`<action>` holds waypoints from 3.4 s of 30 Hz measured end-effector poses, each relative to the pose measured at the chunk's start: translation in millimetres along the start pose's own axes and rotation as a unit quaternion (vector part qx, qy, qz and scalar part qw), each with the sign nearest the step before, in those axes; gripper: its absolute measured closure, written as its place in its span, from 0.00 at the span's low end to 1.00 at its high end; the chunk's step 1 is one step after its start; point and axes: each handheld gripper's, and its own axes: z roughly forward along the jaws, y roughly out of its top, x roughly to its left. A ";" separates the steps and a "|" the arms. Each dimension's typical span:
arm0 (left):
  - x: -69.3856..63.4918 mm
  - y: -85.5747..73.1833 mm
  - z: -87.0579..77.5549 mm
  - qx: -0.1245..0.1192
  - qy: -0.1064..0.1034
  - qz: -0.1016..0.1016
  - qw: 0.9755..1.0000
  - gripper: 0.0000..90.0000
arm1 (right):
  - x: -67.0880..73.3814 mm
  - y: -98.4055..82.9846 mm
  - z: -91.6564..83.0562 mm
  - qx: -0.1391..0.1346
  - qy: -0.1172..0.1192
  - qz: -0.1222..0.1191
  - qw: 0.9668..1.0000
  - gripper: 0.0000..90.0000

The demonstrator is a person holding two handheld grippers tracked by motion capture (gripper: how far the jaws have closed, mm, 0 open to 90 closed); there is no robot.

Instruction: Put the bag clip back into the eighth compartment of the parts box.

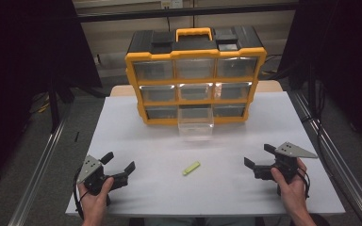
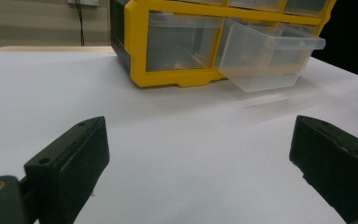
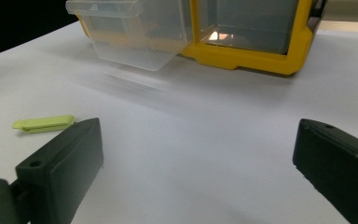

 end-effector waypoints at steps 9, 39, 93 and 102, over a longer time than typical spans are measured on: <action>-0.6 3.3 -4.1 -0.001 0.000 0.009 1.000 0.05 | 10.4 3.2 4.9 0.040 0.058 -0.019 0.997 0.02; -5.6 2.2 -0.2 0.007 -0.009 0.017 1.000 0.06 | 41.8 19.8 36.4 0.120 0.206 -0.032 0.971 0.03; -3.4 3.0 -1.6 0.005 -0.009 0.018 1.000 0.06 | 99.7 56.1 117.5 0.196 0.272 -0.145 0.931 0.06; -3.4 3.0 -1.4 0.007 -0.011 0.018 1.000 0.06 | 105.0 58.5 129.5 0.238 0.285 -0.170 0.913 0.10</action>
